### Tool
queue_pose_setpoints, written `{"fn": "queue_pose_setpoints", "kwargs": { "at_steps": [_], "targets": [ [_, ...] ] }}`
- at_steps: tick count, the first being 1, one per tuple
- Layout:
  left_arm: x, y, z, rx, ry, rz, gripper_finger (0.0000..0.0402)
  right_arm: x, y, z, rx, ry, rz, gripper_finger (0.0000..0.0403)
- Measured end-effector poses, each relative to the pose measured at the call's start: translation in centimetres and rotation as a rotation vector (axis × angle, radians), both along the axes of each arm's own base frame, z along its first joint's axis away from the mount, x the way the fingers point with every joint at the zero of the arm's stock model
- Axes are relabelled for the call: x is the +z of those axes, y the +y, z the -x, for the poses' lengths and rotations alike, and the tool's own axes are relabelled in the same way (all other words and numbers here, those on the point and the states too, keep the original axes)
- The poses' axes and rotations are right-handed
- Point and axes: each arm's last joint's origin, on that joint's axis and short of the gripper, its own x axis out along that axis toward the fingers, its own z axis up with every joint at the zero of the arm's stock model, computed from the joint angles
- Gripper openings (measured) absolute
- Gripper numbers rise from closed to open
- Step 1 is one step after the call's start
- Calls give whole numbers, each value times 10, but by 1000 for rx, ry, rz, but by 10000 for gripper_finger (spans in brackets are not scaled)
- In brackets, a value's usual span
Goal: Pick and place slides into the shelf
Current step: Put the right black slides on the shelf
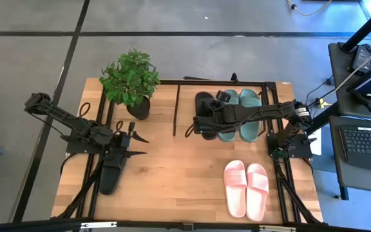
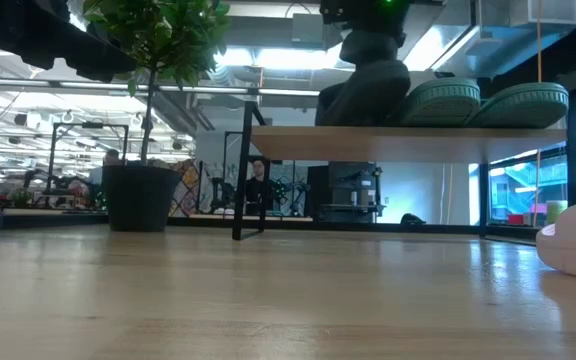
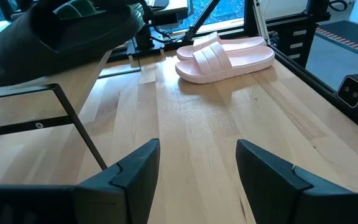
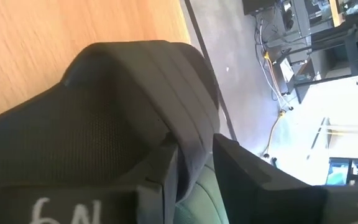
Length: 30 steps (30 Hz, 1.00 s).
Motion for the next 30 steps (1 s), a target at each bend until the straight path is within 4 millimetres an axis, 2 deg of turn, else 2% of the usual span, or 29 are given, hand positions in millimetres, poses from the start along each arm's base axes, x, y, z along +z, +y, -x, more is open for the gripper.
{"fn": "queue_pose_setpoints", "kwargs": {
  "at_steps": [30],
  "targets": [
    [0,0,0,1,0,6,204,-2,2,1,-55,-57,-123,100]
  ]
}}
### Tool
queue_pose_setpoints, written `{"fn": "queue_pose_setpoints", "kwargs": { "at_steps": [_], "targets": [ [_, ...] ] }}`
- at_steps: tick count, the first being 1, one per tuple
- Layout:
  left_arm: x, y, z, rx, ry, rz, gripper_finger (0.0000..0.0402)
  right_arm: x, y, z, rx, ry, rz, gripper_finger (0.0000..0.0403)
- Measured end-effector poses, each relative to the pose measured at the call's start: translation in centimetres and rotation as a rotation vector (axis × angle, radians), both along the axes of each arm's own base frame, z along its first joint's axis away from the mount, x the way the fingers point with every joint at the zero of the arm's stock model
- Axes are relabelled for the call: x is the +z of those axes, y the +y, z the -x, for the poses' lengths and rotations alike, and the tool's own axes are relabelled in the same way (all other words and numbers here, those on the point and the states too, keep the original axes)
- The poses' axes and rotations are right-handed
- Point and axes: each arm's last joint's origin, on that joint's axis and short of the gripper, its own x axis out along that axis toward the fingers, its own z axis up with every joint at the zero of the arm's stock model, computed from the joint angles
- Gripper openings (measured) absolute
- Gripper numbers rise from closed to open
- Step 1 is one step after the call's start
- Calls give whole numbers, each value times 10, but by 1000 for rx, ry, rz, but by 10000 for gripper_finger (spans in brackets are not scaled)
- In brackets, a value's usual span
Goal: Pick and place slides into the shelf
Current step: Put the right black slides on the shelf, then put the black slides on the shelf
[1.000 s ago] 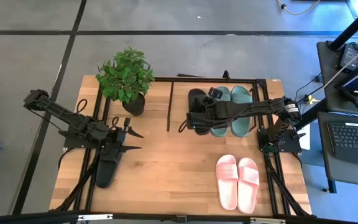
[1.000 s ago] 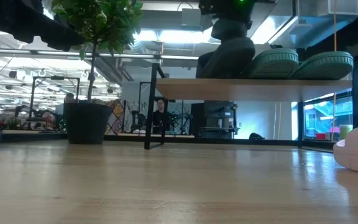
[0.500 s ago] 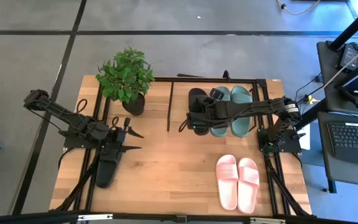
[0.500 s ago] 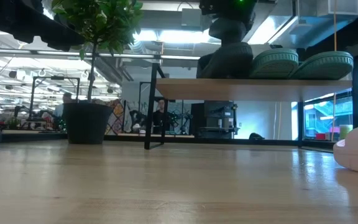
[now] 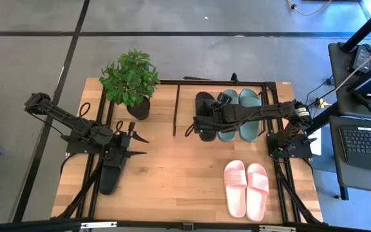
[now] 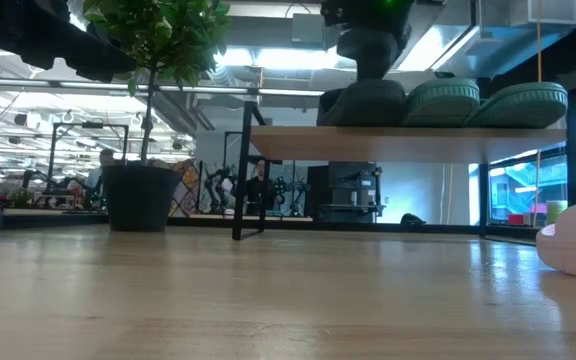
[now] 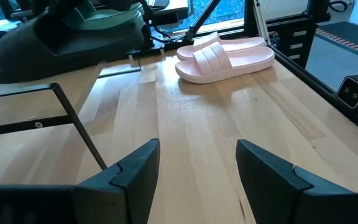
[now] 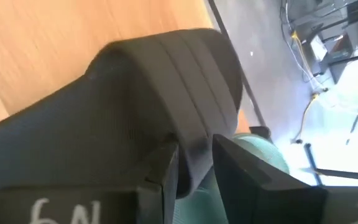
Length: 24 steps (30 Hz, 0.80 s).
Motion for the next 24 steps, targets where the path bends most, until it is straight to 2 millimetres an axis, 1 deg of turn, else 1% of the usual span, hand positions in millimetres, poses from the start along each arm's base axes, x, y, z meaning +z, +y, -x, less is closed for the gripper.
{"fn": "queue_pose_setpoints", "kwargs": {
  "at_steps": [20,22,24],
  "targets": [
    [0,0,0,0,0,0,204,-1,0,0,-3,-1,-14,101],
    [0,0,0,0,0,0,204,-1,0,0,-1,1,-14,110],
    [0,0,0,0,0,0,204,-1,0,0,-1,1,-13,130]
  ]
}}
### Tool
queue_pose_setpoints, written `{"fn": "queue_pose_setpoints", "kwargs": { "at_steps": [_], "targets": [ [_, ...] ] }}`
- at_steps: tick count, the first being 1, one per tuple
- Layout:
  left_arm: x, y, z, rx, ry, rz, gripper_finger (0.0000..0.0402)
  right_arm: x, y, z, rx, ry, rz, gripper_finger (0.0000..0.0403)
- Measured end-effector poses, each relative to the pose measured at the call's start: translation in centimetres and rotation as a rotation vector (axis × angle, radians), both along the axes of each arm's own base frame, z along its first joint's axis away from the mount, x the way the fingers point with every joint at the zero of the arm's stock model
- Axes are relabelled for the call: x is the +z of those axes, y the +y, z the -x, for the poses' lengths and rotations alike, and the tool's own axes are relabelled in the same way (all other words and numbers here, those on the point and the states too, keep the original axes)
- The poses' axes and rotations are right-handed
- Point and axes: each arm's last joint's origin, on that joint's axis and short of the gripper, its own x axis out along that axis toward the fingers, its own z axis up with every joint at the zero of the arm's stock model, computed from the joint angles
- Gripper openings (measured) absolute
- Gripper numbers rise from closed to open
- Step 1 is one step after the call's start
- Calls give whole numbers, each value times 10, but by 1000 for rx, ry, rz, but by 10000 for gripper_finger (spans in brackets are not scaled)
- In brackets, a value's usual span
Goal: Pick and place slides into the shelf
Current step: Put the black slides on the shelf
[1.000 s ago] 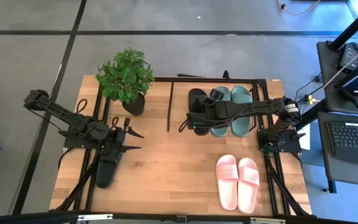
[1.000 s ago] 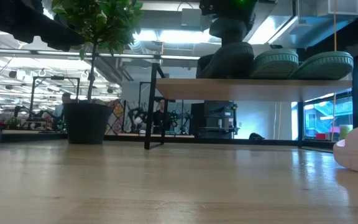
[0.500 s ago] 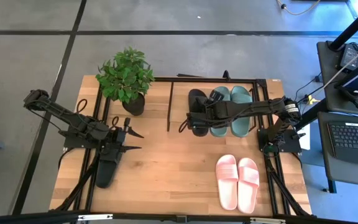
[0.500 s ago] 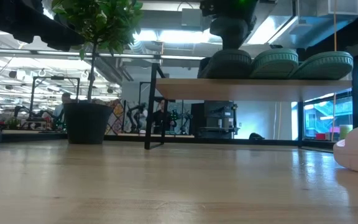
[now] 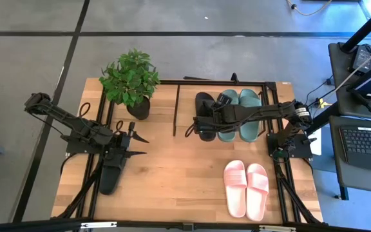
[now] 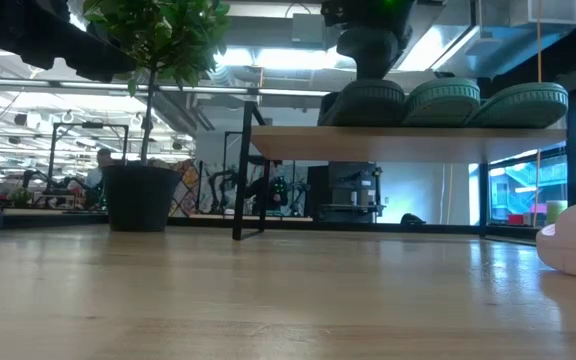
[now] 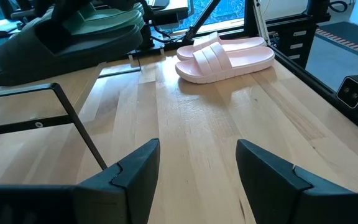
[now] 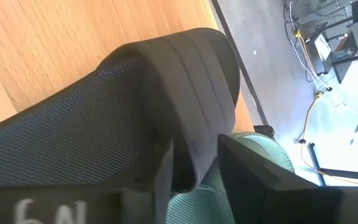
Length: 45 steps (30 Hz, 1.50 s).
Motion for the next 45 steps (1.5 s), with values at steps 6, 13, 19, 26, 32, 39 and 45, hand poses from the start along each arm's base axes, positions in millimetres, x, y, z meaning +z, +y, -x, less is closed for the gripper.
{"fn": "queue_pose_setpoints", "kwargs": {
  "at_steps": [6,13,19,26,32,39,45],
  "targets": [
    [0,0,0,0,0,0,204,0,0,0,19,17,6,216],
    [0,0,0,0,4,-2,204,23,7,-4,43,-60,17,266],
    [-1,0,0,0,14,-6,204,53,16,-5,149,-96,0,271],
    [-1,0,0,0,14,-6,204,60,-2,-8,325,-84,-376,271],
    [-1,0,0,0,14,-6,204,59,-34,-5,319,-52,-432,271],
    [-2,0,0,0,18,-8,204,57,-51,-5,452,-49,-585,271],
    [-3,0,1,0,28,-12,204,58,-59,-5,457,-59,-571,271]
  ]
}}
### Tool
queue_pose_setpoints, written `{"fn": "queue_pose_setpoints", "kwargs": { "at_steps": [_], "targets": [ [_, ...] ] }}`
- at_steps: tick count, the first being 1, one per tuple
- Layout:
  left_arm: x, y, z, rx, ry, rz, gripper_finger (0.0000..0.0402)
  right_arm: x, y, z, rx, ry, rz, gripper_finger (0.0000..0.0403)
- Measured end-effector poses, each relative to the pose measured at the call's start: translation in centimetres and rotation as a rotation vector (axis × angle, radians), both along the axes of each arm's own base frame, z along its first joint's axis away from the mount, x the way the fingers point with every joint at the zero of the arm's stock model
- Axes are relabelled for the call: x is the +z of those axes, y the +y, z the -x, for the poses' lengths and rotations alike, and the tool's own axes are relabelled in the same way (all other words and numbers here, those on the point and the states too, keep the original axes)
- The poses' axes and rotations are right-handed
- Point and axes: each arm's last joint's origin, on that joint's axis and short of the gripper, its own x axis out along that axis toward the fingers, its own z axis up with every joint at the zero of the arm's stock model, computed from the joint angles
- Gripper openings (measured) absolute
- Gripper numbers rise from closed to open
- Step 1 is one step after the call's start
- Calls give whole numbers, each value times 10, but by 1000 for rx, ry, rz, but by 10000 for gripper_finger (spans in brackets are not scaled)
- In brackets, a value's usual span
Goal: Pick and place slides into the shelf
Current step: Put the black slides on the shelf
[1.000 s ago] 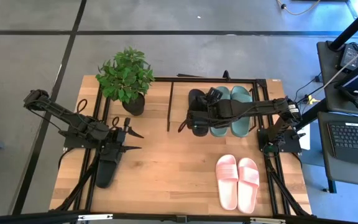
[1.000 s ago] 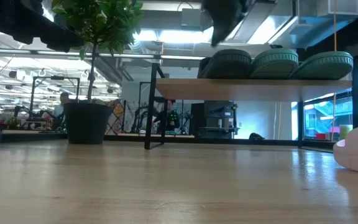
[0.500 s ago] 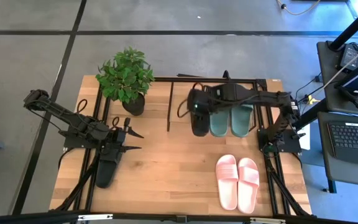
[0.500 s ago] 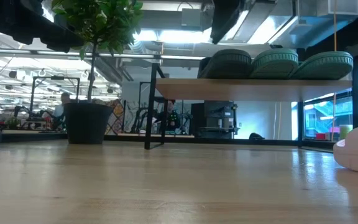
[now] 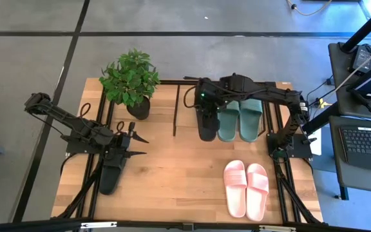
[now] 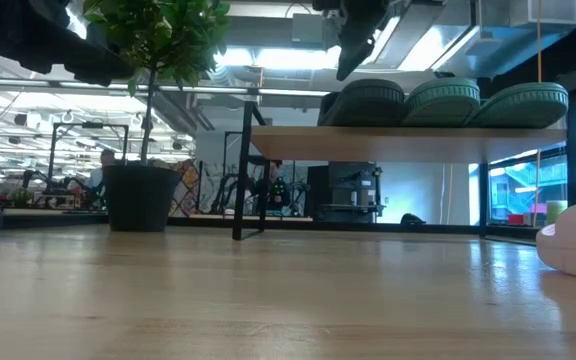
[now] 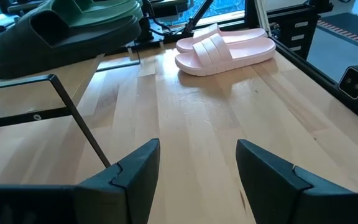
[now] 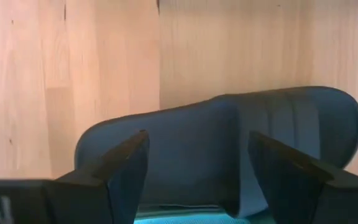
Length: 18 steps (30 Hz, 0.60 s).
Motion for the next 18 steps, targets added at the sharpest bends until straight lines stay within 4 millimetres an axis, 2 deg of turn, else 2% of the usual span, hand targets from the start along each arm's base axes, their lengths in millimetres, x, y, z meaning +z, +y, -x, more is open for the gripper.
{"fn": "queue_pose_setpoints", "kwargs": {
  "at_steps": [2,11,18],
  "targets": [
    [-1,0,0,0,5,-2,204,-1,0,-1,-2,0,-2,271],
    [-1,0,0,0,12,-5,204,-31,1,0,3,96,-16,271],
    [-1,0,0,0,12,-5,204,-34,0,-4,22,68,-1,271]
  ]
}}
